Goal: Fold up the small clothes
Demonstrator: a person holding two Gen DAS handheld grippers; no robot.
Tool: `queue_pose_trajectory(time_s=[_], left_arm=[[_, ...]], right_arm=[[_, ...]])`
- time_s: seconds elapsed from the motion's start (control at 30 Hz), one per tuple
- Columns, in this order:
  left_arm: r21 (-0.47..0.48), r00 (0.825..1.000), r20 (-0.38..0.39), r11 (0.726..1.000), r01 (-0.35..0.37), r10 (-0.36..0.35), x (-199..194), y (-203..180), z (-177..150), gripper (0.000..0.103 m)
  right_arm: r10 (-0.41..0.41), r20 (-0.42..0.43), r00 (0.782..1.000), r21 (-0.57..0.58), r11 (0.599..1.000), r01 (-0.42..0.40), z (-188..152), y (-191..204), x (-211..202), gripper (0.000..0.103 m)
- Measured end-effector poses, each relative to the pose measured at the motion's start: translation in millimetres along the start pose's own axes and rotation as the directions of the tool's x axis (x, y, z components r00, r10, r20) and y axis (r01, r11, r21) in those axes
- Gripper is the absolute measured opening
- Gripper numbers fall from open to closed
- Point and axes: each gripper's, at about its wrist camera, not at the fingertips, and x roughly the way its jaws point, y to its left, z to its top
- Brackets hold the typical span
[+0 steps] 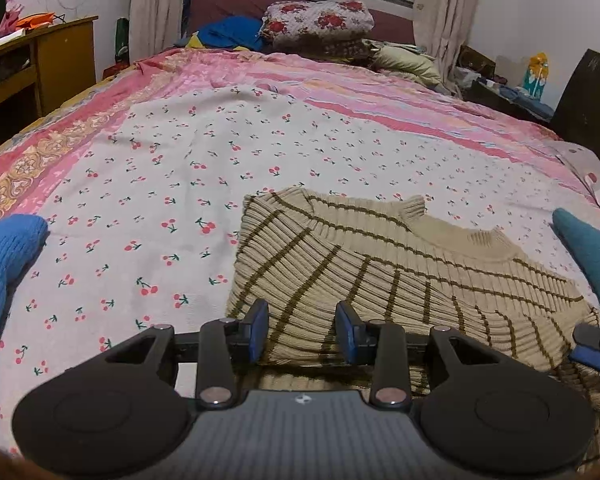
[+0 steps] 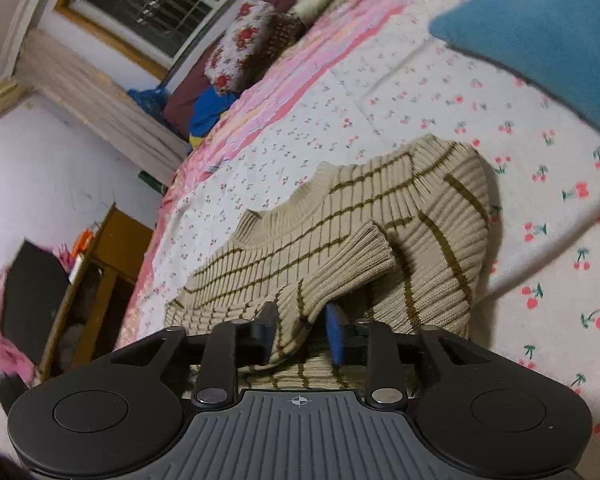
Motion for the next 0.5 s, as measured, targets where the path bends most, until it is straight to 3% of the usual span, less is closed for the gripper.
queue_pose_trajectory(time_s=[0.07,0.13,0.3,0.5], left_arm=[[0.006,1.0,0.003,1.0,-0.001,0.001,-0.7,-1.8,0.7,0.042],[0.004,1.0,0.016,1.0,0.003,-0.003,-3.5,-1.8,1.8,0.042],[-0.02,0.998,0.061,1.0,0.015,-0.014,-8.9,-0.2,6.4,0.042],[0.058,1.0,-0.021,0.998,-0.014,0.015,12.9,-9.7,3.5,0.042]], right_arm=[[-0.013,0.016,1.0,-0.005,1.0,0.013,2.5,2.6,1.4,0.027],[-0.029,0.023,0.999,-0.024,0.999,0.03,5.1,6.5,2.4,0.01],[-0.029,0.073,0.997,-0.1,0.994,0.036,1.9,15.8,-11.7,0.005],[-0.094,0.045,0.995,-0.12,0.988,0.099,-4.6,9.6,-5.8,0.005]])
